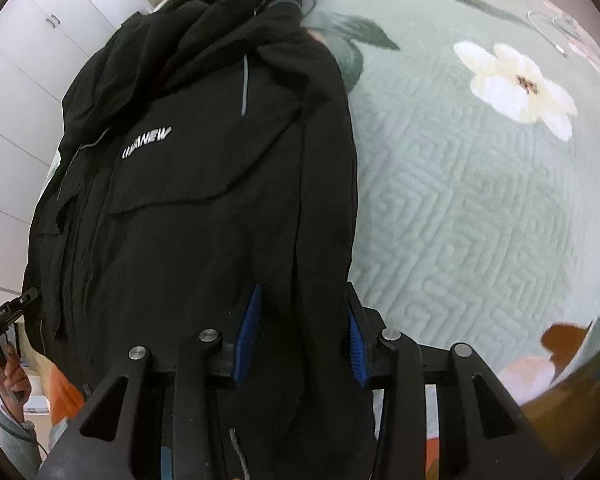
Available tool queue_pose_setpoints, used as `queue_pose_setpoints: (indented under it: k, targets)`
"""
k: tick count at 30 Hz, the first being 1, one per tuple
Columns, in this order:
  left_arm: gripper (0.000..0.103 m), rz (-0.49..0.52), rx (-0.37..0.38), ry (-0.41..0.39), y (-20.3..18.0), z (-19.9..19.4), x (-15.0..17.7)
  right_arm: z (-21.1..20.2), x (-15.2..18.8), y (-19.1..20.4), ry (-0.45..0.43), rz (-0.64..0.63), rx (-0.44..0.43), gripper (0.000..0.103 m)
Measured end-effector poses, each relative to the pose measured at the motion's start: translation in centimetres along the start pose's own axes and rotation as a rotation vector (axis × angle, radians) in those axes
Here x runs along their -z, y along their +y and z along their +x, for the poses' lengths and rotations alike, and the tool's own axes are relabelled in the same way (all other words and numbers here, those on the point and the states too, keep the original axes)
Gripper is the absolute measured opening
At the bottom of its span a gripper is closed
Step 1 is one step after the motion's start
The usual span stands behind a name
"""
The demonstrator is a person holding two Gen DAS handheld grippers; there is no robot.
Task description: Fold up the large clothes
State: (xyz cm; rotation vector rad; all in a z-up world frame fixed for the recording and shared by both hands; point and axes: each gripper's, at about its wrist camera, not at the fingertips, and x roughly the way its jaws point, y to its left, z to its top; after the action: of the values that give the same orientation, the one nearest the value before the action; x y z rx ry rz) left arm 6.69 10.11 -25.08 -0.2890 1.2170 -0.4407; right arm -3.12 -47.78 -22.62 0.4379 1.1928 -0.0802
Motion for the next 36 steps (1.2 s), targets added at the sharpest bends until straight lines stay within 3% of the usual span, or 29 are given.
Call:
queue_pose_setpoints:
  k: [7,10,11,13,18,21,26,27,29,32,33,35,36]
  targets:
    - [0.027,-0.03,0.061,0.012,1.0,-0.4,1.3,-0.7,1.7,0.2,0.039,-0.036,-0.013,0.047]
    - [0.027,-0.029,0.194,-0.016,-0.2,-2.0,1.6,-1.5,2.1,1.8,0.037,-0.086,-0.014,0.047]
    - [0.027,-0.027,0.248,-0.035,-0.5,-2.7,1.6,-2.1,2.3,2.5,0.027,-0.097,-0.062,0.047]
    - [0.029,-0.03,0.287,-0.055,-0.8,-3.2,1.7,-2.7,2.6,3.2,0.011,-0.103,-0.098,0.048]
    - [0.03,-0.035,0.114,0.031,-0.1,-0.3,2.7,-0.5,3.6,2.3,0.067,-0.051,-0.077,0.051]
    - [0.03,-0.029,0.098,0.03,-0.3,-0.5,3.5,-0.6,4.8,2.2,0.083,-0.055,-0.106,0.052]
    - [0.03,-0.054,0.296,-0.005,-1.1,-2.4,3.2,-2.9,5.8,3.0,0.076,-0.091,-0.267,0.052]
    - [0.036,-0.05,0.307,-0.008,-1.5,-2.5,3.1,-2.8,6.0,3.1,0.078,-0.093,-0.278,0.053]
    - [0.044,-0.03,0.262,0.011,-1.8,-1.7,3.1,-1.8,6.5,2.9,0.093,-0.083,-0.261,0.053]
    - [0.043,0.018,0.071,0.053,-2.3,0.2,3.7,0.1,7.2,2.5,0.123,-0.039,-0.236,0.053]
    - [0.043,0.033,0.04,0.053,-2.3,0.2,4.0,0.1,7.1,2.8,0.113,-0.038,-0.236,0.053]
    - [0.032,0.036,0.025,0.026,-2.6,-0.3,4.2,-0.3,7.4,3.3,0.099,-0.057,-0.207,0.049]
    - [0.015,0.033,0.016,0.02,-2.8,-0.6,4.1,-0.5,7.5,3.7,0.084,-0.076,-0.166,0.034]
